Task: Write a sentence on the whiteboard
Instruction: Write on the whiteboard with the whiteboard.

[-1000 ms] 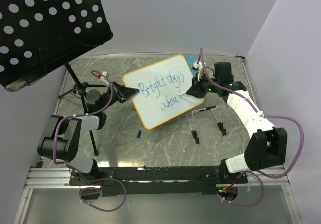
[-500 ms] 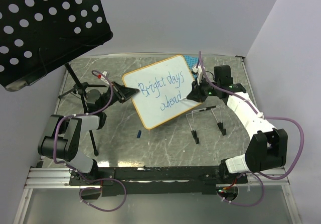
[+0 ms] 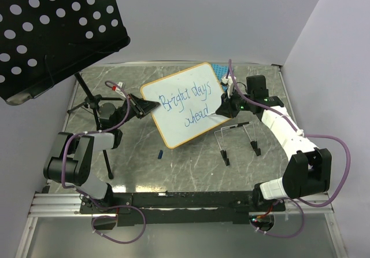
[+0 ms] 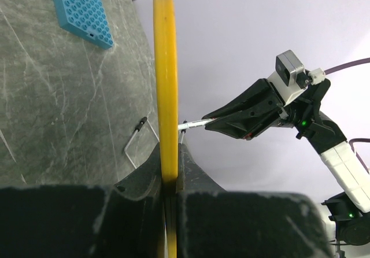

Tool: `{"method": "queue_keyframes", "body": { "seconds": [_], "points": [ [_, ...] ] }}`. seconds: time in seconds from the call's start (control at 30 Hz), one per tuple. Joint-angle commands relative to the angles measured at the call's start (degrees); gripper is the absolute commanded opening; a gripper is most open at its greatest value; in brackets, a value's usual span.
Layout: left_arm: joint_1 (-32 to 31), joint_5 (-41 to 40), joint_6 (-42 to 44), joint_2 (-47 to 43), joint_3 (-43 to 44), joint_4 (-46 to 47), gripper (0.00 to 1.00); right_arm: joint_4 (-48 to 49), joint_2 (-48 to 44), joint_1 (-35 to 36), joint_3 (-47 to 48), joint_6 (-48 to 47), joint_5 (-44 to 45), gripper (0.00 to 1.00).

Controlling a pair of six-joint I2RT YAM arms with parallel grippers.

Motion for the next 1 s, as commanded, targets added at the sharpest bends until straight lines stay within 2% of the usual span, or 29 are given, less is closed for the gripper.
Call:
{"method": "queue_keyframes", "body": {
  "seconds": [0.0, 0.63, 0.97],
  "points": [
    [0.22, 0.47, -3.66, -2.23, 3.82, 25.03, 0.01, 0.43, -0.91, -0.42, 2.17, -0.30, 1.19, 0.00],
    [0.22, 0.55, -3.75, -2.22, 3.65, 25.21, 0.01, 2.63, 1.90, -0.51, 5.78, 1.90, 2.60, 0.00],
    [0.40, 0.38, -3.92, -1.96, 3.47, 25.73, 0.01, 0.79, 0.41, -0.51, 3.41, 0.32, 2.25, 0.00]
  ]
}}
